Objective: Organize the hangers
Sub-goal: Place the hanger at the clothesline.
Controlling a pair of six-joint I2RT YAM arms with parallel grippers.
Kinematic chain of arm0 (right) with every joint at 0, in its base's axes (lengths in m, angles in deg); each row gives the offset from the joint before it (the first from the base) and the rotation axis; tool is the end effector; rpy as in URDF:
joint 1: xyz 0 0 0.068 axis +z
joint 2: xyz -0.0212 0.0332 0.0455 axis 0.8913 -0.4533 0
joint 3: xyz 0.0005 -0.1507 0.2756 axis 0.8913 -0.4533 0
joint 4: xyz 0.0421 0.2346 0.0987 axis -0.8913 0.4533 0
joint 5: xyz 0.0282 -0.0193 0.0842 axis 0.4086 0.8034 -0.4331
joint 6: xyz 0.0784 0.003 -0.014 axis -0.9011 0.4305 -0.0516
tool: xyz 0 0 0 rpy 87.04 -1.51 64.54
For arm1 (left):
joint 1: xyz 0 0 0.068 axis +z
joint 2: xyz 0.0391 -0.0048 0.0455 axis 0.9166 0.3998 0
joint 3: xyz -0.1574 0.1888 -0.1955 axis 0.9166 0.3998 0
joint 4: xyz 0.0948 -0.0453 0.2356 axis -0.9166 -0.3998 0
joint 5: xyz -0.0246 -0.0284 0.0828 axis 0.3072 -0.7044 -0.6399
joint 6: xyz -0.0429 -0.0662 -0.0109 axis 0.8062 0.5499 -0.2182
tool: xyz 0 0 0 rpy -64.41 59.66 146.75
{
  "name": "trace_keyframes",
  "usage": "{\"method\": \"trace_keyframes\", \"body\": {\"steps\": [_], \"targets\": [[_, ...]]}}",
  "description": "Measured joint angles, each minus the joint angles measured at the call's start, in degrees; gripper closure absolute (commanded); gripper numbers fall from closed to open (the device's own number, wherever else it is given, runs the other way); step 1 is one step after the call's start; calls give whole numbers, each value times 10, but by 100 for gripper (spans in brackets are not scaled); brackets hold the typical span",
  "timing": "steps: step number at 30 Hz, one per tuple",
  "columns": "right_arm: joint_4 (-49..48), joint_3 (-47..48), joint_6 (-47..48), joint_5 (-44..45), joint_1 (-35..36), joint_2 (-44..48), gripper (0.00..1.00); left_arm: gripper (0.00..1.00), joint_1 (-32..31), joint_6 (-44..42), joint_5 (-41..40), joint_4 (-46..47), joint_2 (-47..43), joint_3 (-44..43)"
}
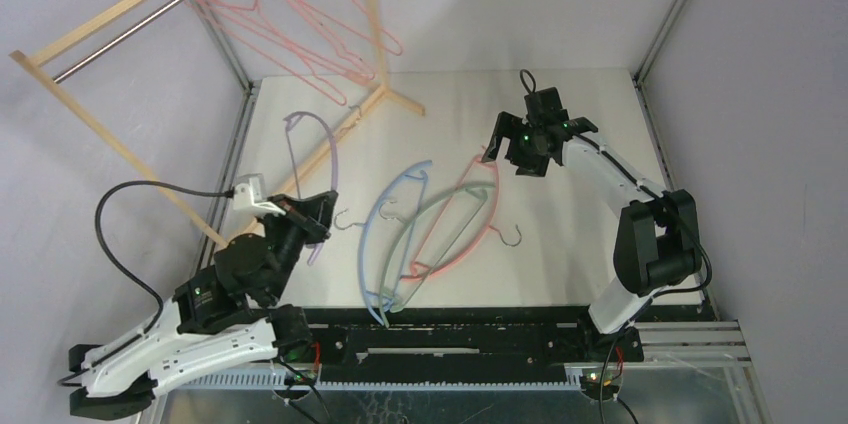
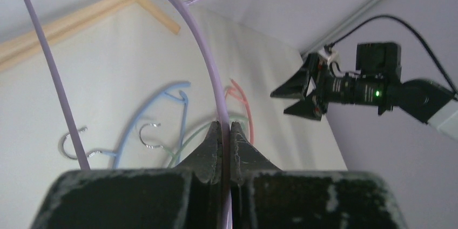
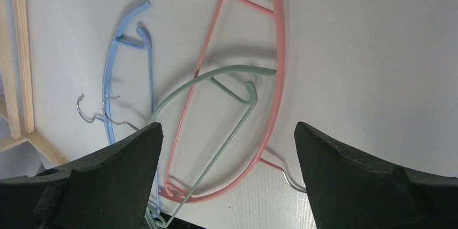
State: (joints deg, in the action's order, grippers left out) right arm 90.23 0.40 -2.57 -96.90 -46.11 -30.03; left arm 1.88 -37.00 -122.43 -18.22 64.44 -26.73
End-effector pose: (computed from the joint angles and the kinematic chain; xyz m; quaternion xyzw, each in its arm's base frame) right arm 0.3495 0.1192 0.2755 0.0803 0.9483 0.1948 0.2374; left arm 0.0756 -0.0385 0.3681 -0.1271 0.7188 -0.2945 0.6169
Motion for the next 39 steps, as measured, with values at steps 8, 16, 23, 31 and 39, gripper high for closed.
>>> {"method": "trace_keyframes", "body": {"steps": [8,16,23,31,39], "targets": [[-1,0,0,-5,-2,0,0,100,0,-88,-92,103,-22,0],[-4,0,0,-9,-5,0,0,100,0,-243,-141,269,-35,-16],[-4,0,0,-14,-5,-6,0,100,63,-341,-116,345,-5,-85],[-3,0,0,-16,-5,-14,0,100,303,-262,56,289,88,-152],[2,0,2,-18,-12,-14,0,100,398,-187,206,257,172,-152]]}}
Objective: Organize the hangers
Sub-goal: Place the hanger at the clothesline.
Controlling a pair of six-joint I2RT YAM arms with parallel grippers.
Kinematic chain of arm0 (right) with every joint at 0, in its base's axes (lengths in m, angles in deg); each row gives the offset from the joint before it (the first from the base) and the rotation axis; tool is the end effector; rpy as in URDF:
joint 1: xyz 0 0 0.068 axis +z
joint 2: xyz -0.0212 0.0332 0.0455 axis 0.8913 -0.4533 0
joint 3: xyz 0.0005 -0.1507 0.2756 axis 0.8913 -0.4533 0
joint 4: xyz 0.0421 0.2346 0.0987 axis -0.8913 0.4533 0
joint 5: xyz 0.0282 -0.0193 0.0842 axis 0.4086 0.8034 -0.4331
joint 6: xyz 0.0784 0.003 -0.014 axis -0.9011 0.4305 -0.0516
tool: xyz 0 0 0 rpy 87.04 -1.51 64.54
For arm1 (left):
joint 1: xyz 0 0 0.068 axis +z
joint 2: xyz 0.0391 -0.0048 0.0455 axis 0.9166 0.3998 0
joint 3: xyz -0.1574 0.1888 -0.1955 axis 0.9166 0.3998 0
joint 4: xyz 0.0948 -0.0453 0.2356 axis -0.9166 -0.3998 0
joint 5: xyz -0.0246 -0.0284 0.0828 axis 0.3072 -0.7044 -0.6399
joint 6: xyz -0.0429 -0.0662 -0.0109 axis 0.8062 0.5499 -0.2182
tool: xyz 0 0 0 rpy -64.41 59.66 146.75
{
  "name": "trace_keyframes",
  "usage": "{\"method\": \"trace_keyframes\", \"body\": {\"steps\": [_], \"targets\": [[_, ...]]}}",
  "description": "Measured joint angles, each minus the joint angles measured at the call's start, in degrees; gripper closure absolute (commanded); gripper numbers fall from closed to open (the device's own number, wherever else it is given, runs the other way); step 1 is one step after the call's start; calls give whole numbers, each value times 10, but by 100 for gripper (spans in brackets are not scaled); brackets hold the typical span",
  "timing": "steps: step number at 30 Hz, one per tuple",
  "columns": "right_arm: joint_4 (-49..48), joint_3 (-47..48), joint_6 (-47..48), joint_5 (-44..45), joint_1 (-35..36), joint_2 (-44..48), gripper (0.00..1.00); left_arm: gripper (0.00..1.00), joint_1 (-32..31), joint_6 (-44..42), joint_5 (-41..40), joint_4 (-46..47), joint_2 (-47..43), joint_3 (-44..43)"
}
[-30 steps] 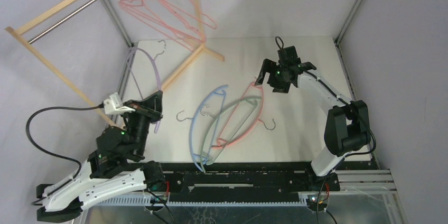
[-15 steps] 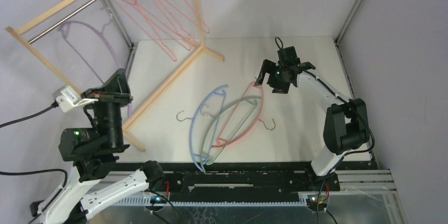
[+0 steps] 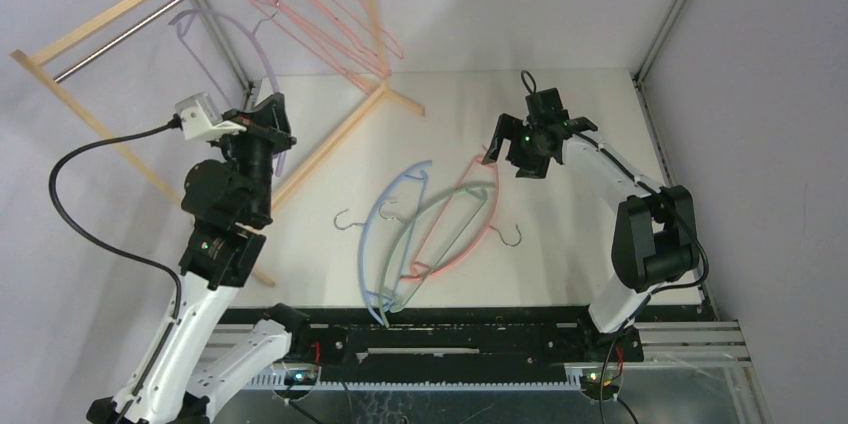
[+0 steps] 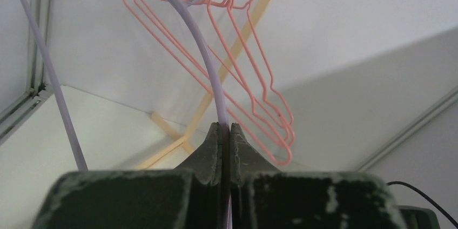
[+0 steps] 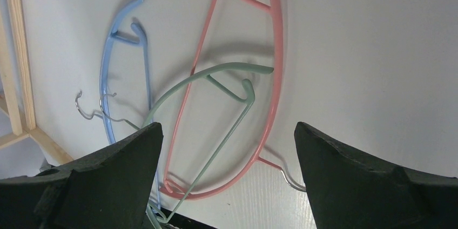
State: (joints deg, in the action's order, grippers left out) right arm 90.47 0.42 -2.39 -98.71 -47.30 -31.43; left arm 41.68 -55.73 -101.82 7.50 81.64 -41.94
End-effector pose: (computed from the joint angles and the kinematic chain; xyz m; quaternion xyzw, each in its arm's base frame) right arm 0.3543 0.1148 0.2670 0.0858 0.9505 0.2009 0.2209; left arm 0.1332 -0.0256 0.4908 -0.1798 0.5758 -0.1734 0.7785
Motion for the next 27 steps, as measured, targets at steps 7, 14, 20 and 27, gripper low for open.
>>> {"method": "trace_keyframes", "body": {"steps": [7,14,20,27], "targets": [[1,0,1,-5,-7,-6,0,100,22,20,47,7,6,0],[1,4,2,-13,-8,-26,0,100,25,20,51,13,2,0],[2,8,2,-21,-8,-36,0,100,40,19,50,21,-10,0],[2,9,2,-23,-8,-39,0,100,83,24,54,25,-20,0]]}}
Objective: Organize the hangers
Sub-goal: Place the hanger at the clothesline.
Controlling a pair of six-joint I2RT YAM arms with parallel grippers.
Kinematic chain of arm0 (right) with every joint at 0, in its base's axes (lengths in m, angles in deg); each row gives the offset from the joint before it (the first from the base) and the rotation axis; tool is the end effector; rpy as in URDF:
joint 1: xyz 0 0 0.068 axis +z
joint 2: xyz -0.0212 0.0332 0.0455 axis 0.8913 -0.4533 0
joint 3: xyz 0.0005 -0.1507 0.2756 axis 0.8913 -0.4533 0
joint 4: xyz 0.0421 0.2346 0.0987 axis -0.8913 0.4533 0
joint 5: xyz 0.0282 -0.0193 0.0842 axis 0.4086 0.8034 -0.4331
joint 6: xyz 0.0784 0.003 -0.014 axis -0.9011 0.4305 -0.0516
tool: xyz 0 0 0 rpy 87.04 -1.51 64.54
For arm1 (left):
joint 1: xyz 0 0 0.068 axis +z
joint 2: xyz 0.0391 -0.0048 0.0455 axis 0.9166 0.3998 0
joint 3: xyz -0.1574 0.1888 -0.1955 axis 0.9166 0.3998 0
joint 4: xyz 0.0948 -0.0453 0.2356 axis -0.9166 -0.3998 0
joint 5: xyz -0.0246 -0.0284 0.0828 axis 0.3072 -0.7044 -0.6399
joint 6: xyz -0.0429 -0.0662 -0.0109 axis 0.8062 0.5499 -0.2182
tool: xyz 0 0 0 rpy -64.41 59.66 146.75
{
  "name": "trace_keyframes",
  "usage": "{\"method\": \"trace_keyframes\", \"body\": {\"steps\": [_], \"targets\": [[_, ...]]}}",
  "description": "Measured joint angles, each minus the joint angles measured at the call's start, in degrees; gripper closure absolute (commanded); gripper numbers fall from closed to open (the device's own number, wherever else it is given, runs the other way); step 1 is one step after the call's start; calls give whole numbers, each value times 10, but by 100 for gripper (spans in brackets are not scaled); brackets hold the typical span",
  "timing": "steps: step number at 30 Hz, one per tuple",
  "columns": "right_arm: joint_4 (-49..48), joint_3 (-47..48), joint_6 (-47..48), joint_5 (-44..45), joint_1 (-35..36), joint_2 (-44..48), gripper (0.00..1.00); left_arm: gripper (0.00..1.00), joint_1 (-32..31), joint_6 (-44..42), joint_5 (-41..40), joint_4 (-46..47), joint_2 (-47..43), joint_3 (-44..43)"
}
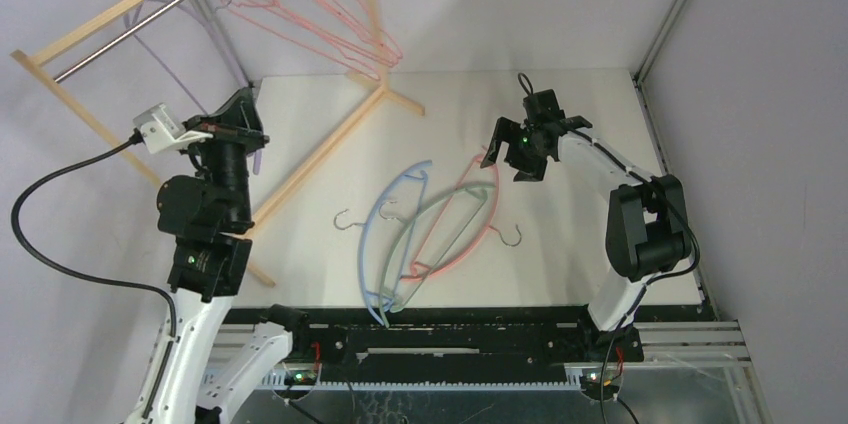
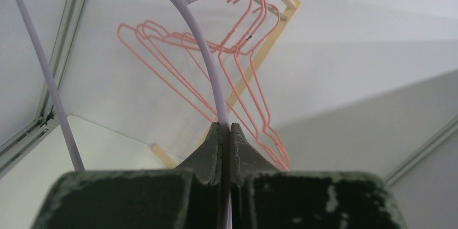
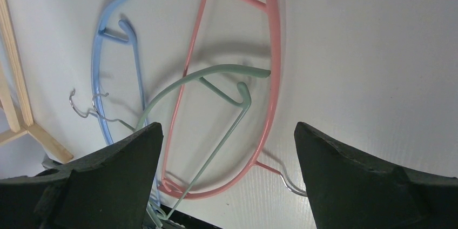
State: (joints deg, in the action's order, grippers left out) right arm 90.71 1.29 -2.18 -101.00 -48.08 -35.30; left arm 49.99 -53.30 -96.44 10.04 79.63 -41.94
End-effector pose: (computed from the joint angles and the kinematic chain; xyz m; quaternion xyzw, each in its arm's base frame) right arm 0.3661 0.1155 0.2479 0.0890 0.9557 0.2070 0.1895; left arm 0.1215 -0.0080 0.5011 -0.1988 0.5327 -0.1751 0.8037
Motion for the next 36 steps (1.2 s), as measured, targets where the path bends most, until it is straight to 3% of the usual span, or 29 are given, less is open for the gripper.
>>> {"method": "trace_keyframes", "body": {"steps": [20,28,32,35,36], "targets": [[9,0,8,3,0,0,0,100,66,52,37,31,30,20],[11,0,8,4,0,0,0,99,70,80,96,19,136,-15],[11,0,8,5,-2,0,0,90,71,87,117,22,179,-28],[11,0,8,5,-5,0,0,71,71,92,133,24,190,-34],[11,0,8,5,-6,0,0,60,71,90,140,23,194,-35]]}}
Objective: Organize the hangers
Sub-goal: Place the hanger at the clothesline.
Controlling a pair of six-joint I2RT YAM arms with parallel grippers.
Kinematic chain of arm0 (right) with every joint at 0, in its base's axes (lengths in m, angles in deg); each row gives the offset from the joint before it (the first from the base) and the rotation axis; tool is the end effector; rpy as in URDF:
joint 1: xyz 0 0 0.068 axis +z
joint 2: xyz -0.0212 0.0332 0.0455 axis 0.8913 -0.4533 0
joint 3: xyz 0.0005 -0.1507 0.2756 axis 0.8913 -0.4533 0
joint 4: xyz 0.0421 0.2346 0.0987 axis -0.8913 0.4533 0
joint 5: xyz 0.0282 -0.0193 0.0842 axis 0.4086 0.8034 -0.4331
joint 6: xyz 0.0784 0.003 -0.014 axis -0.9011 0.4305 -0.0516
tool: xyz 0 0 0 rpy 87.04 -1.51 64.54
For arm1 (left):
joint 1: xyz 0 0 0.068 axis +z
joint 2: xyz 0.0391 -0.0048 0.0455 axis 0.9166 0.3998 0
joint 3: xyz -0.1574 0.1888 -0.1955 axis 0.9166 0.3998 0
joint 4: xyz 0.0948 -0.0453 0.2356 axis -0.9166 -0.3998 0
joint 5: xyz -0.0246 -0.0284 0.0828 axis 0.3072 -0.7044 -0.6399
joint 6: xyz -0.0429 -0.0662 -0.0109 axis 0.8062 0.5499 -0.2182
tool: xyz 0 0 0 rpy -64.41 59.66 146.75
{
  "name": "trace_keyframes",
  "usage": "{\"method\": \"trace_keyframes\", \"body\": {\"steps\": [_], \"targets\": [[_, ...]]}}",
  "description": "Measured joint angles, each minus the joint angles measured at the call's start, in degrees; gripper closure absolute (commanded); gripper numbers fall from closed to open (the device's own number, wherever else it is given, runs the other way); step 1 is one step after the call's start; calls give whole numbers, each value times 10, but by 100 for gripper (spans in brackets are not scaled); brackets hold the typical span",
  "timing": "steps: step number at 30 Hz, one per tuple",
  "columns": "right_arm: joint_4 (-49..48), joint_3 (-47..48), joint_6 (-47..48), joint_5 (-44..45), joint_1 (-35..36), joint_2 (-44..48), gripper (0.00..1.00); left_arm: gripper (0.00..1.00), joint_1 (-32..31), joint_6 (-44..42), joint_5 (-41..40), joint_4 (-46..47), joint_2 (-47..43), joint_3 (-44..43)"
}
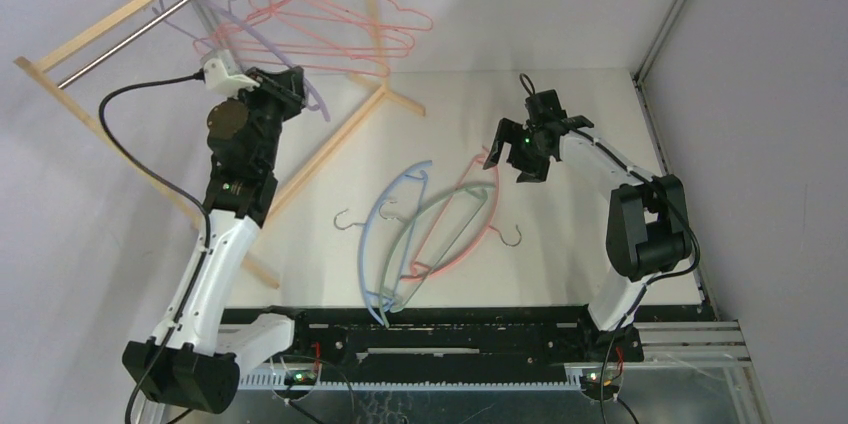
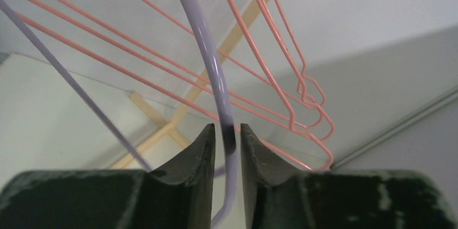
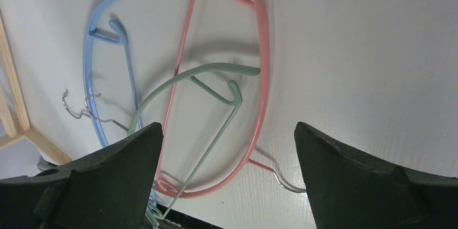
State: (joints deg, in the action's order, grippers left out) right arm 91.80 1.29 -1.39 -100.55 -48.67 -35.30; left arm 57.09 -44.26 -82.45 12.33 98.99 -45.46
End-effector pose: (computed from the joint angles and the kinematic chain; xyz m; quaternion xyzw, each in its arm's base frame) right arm 0.3652 0.1107 0.2465 0.0897 0.9584 0.1982 0.1849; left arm 0.2390 -0.0285 0.4756 -0.1886 0.6222 -0.2241 0.7261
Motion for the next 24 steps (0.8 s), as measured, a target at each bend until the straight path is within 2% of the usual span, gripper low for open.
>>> {"method": "trace_keyframes", "body": {"steps": [1,3,6,7,15,24], "targets": [[0,0,0,0,-1,0,0,50,0,-1,8,-5,4,-2],[0,0,0,0,-4,0,0,39,-1,-8,23,-18,18,-9],[0,0,0,0,-7,0,0,5,-2,-20,38,-33,35,-21],[-1,0,0,0,-8,0,0,1,-2,-24,39,-41,36,-24],[-2,0,0,-2,-8,0,0,0,-2,-33,48,-79,-1,-29],[-2,0,0,-2,-8,0,0,2,-3,-45,86,-127,-126,9]]}}
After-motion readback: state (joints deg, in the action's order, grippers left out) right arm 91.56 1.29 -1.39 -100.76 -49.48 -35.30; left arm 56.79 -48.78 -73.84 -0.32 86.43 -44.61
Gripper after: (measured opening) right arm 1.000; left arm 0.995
